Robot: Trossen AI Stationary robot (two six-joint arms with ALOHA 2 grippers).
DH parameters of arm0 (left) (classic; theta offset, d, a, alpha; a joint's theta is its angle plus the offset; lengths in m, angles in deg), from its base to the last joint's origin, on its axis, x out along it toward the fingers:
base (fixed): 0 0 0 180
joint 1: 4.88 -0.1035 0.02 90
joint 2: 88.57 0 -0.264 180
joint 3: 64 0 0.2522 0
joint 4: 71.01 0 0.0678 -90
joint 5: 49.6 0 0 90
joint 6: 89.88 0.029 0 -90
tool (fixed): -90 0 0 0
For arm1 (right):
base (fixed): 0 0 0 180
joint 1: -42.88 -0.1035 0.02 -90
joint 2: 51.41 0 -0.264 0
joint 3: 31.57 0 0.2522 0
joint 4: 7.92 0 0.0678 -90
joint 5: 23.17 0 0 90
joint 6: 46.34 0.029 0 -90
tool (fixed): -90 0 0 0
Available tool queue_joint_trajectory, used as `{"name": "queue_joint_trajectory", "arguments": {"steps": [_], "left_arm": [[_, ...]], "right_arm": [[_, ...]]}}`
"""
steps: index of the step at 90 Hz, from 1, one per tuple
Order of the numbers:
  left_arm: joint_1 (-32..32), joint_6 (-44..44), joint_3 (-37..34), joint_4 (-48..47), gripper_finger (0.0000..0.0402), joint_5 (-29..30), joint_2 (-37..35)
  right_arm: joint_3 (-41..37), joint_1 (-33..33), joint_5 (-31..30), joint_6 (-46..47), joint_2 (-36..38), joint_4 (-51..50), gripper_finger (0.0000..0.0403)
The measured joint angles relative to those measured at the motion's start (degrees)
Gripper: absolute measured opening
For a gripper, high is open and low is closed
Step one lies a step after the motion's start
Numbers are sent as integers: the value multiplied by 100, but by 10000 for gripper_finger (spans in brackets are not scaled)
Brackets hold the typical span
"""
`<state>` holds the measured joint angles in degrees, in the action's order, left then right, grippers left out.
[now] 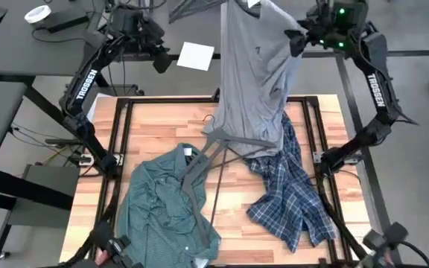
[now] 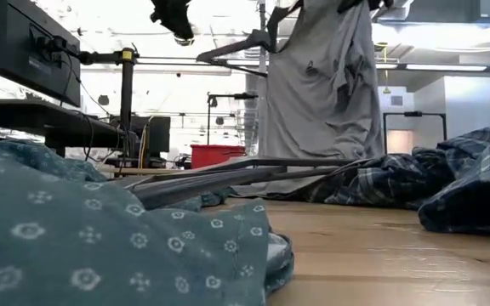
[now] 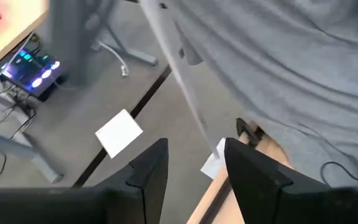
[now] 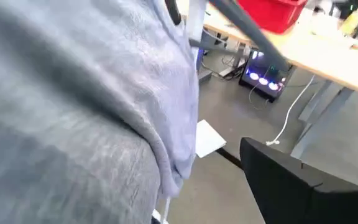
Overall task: Hang clothes
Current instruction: Hang the gray t-shirt on the hanger rack
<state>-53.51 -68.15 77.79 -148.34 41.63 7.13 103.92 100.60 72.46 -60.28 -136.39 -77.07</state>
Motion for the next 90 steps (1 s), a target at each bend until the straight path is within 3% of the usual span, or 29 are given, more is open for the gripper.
{"name": "queue_joint_trajectory", "arguments": {"steps": [21,45,64,78,90], "left_arm": [[364,-406,2,28,141,0,-46],[484,-1259,2,369,141,-8,-61],[419,-1864,9,1015,141,-746,64],[231,-1719,9,712,141,-907,385],[-85,-1321,7,864,141,-1606,761]], "right_arm": [[0,0,4,-152,194,538,237],[0,-35,43,285,341,881,237],[-62,-31,552,416,415,558,237],[-747,-267,1452,1244,301,-6,237],[-2145,-731,1456,1781,36,1029,237]]}}
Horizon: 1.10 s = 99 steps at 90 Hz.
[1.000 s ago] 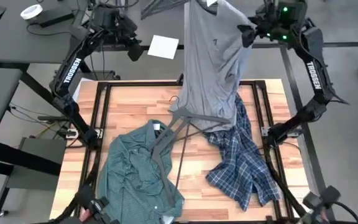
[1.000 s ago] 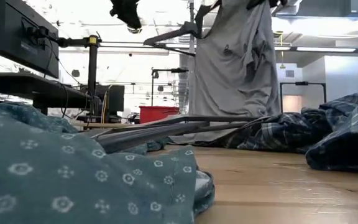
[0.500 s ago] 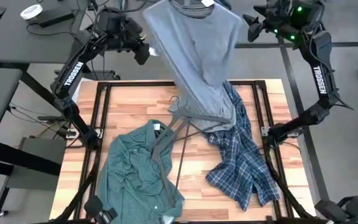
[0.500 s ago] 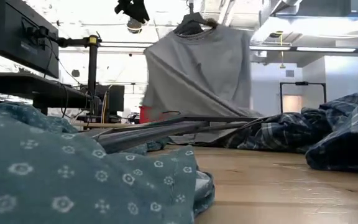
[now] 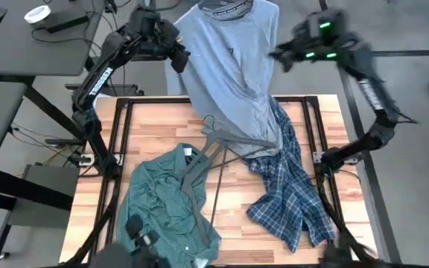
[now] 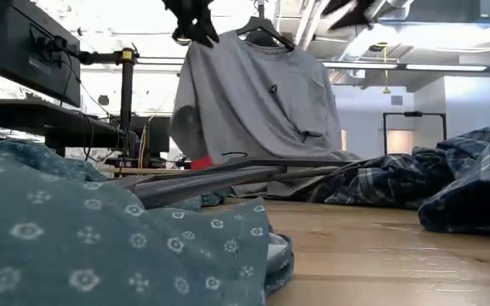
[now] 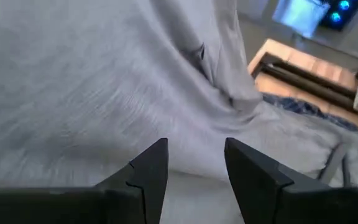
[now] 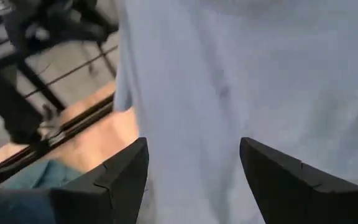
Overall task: Hang clothes
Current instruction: Hang the gray t-shirt on the hanger rack
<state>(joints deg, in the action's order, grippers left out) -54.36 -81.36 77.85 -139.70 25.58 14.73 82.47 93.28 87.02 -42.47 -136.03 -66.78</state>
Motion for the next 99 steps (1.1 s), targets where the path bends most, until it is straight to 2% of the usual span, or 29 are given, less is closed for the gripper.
{"name": "queue_joint_trajectory", "arguments": {"steps": [13,27,35,54,69,81,99], "left_arm": [[-348,100,-2,589,141,-742,320],[-619,371,-2,804,141,-692,331],[-628,621,-2,811,141,-656,304],[-494,1259,0,248,141,-715,249],[-289,1492,0,-615,141,-703,350],[-80,1426,-2,-726,141,-725,524],[273,1141,2,-750,141,-692,611]], "right_arm": [[-1093,-121,-110,773,-706,1316,237],[-1247,-11,-149,980,-1621,1766,237],[-1247,101,-147,921,-2075,2373,237],[-891,626,-889,-247,-2557,4428,227],[-299,853,-964,-1090,-2603,5296,219],[78,940,-978,-1027,-2565,5015,217],[331,752,-935,-698,-2177,2582,217]]}}
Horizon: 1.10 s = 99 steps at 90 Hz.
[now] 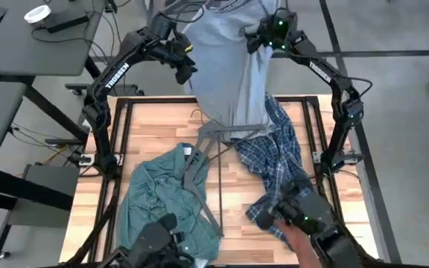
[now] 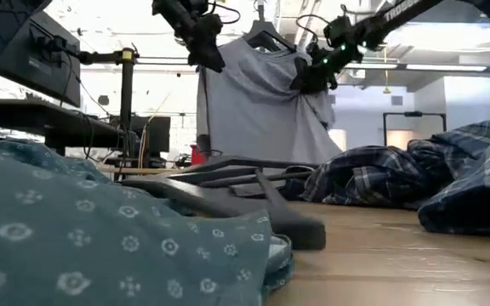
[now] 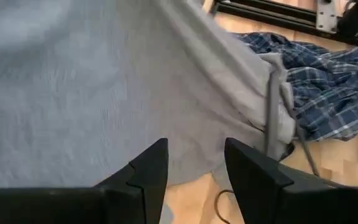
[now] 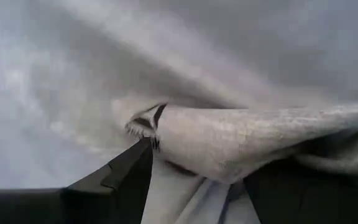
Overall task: Hang clothes
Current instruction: Hang the gray t-shirt on the hanger rack
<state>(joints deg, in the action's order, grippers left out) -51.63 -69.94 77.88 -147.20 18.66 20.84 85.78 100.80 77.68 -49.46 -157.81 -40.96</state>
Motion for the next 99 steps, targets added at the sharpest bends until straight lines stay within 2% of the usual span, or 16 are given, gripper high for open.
{"name": "queue_joint_trajectory", "arguments": {"steps": [15,25,32,39,50,61,79,91,99], "left_arm": [[234,-510,-15,-208,141,250,58],[400,-662,-7,-271,141,698,36],[521,-842,-7,-481,141,745,42],[655,-1065,-63,-613,141,742,43],[863,-1692,-655,-84,138,815,50],[997,-2350,-1498,878,133,1285,65],[1121,-3307,-2588,2337,132,1777,45],[1230,-3659,-3195,3027,131,1698,23],[1344,-3942,-3675,3438,131,1404,25]], "right_arm": [[-14,-210,161,-121,295,-1970,217],[-2,-410,427,-279,509,-2502,217],[-2,-568,459,-396,528,-2711,217],[-15,-687,486,-484,498,-2776,217],[-15,-704,503,-490,490,-2757,217],[-217,-643,552,-357,490,-2688,217],[-919,-531,1080,-99,491,-2654,217],[-1431,-653,1165,227,490,-2188,217],[-1802,-768,1183,547,490,-1692,217]]}}
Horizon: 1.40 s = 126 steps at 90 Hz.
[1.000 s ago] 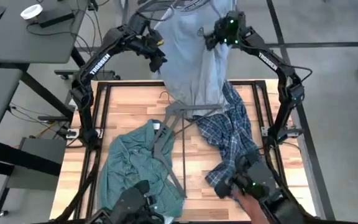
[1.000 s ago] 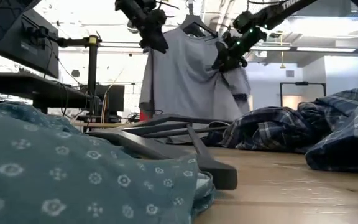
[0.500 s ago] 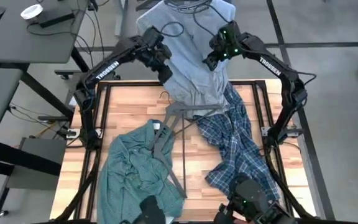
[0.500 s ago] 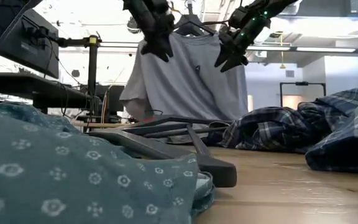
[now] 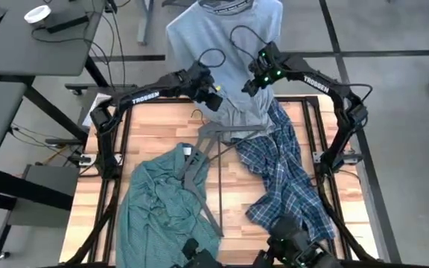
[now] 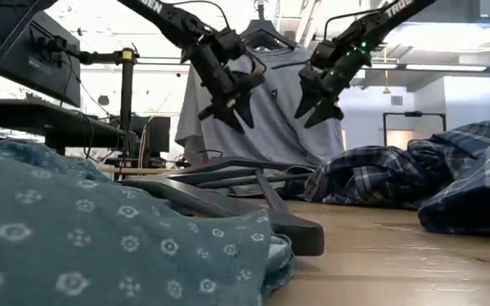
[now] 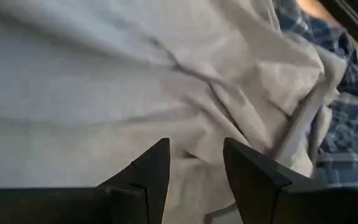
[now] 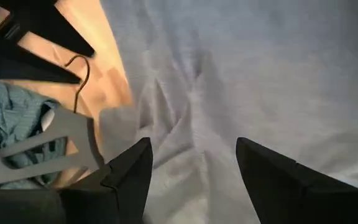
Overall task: Hang clothes
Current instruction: Hang the gray t-shirt on the hanger rack
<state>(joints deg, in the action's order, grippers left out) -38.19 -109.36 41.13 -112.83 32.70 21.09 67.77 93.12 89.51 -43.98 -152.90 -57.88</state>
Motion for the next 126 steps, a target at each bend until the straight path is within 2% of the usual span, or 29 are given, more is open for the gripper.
{"name": "queue_joint_trajectory", "arguments": {"steps": [14,25,33,47,60,70,89,110,126], "left_arm": [[359,-474,-885,813,131,-202,9],[604,-400,-1191,1025,131,-201,14],[771,-327,-1277,1036,131,-238,213],[1101,78,-1269,711,131,-711,667],[1269,383,-1230,183,131,-726,728],[1329,328,-1239,265,131,-665,688],[1353,235,-1248,323,131,-608,685],[1439,275,-1245,321,131,-582,684],[1457,353,-1245,322,131,-584,684]], "right_arm": [[-546,-111,-2,449,0,709,217],[-821,-161,-7,565,0,987,217],[-968,-163,-9,569,0,1116,217],[-1189,-144,-75,647,-22,1575,217],[-1178,68,-206,627,-225,2309,217],[-1141,353,-221,665,-448,3049,217],[-186,946,-196,799,-1327,3145,217],[1826,1723,-293,567,-2231,3177,217],[3181,2213,-345,554,-2544,3166,217]]}}
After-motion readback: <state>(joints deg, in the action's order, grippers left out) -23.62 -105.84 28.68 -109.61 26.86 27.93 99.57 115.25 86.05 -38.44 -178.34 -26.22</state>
